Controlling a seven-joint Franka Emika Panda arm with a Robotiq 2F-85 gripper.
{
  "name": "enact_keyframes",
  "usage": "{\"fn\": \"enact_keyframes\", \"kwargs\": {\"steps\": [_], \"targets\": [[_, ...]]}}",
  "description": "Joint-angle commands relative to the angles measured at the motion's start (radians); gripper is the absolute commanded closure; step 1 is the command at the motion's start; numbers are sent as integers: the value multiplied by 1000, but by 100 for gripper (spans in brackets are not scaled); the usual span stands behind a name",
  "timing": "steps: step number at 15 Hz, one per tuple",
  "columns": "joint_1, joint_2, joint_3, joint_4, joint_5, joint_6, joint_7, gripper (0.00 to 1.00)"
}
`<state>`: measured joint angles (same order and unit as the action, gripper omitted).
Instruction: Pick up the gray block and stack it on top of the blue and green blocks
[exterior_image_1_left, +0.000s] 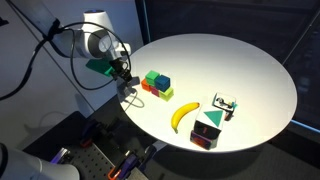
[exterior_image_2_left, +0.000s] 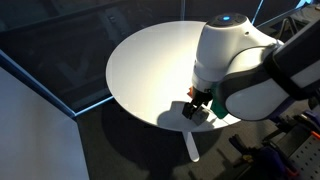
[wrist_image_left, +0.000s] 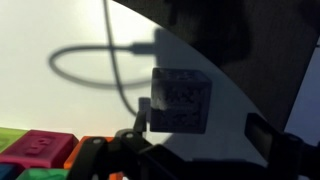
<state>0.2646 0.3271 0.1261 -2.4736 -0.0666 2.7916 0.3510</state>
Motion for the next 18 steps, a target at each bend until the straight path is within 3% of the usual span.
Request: {"fn": "enact_keyframes", "kwargs": {"steps": [1, 11, 12, 13, 18], "targets": [[21, 31, -23, 35, 14, -8, 14, 0], [38, 94, -51, 60, 12, -5, 5, 0], [40, 97, -53, 62, 12, -6, 4, 25], [44, 100, -55, 63, 10, -6, 5, 26], [53, 94, -53, 67, 12, -24, 3, 66]]}}
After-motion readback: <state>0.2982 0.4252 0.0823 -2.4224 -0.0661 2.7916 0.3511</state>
